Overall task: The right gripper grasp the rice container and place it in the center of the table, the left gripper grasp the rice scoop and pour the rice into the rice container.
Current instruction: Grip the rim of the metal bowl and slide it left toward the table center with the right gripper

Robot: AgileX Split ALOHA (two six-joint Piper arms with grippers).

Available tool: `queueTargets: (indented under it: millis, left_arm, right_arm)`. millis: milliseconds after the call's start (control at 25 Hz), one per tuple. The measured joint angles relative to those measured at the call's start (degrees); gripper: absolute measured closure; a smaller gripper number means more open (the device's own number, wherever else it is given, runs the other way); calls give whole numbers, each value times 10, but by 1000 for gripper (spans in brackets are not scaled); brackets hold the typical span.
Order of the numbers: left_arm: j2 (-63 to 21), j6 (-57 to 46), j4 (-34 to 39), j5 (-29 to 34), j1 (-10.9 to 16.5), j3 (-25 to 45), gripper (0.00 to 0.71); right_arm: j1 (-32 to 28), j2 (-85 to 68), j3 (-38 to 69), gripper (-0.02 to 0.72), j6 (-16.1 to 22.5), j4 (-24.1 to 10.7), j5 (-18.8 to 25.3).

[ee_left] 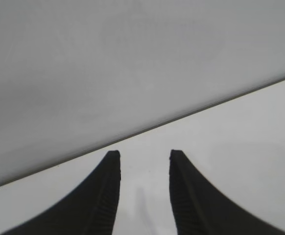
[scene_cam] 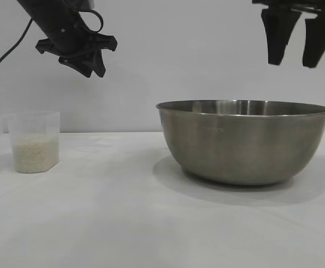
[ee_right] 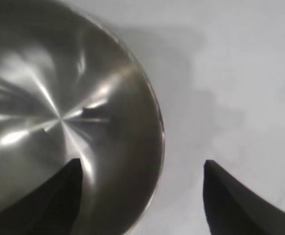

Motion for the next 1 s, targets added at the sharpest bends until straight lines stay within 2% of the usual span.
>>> queueTargets:
  millis: [200, 240, 360, 440, 480, 520, 760, 1000]
  left_arm:
    - [0, 0, 3, 3, 0, 0, 511]
    - [0, 0, 7, 3, 0, 0, 511]
    - [0, 0, 14, 3, 0, 0, 511]
    - [0, 0, 14, 3, 0, 0, 511]
    - [0, 0, 14, 4, 0, 0, 511]
    - [0, 0, 14, 4, 0, 0, 511]
    - [0, 0, 15, 4, 0, 0, 511]
    - [0, 0, 15, 4, 0, 0, 511]
  right_arm:
    - [0, 22, 10, 264, 1, -1, -35]
    - [0, 25, 10, 361, 1, -1, -38]
    - [0, 34, 10, 591, 4, -2, -50]
    - [0, 39, 10, 657, 11, 2, -58]
    - [-1, 42, 10, 638, 11, 5, -60]
    - [-1, 44, 10, 703, 11, 11, -61]
    - [-1, 49, 8, 703, 11, 73, -81]
    - [0, 58, -20, 703, 11, 104, -91]
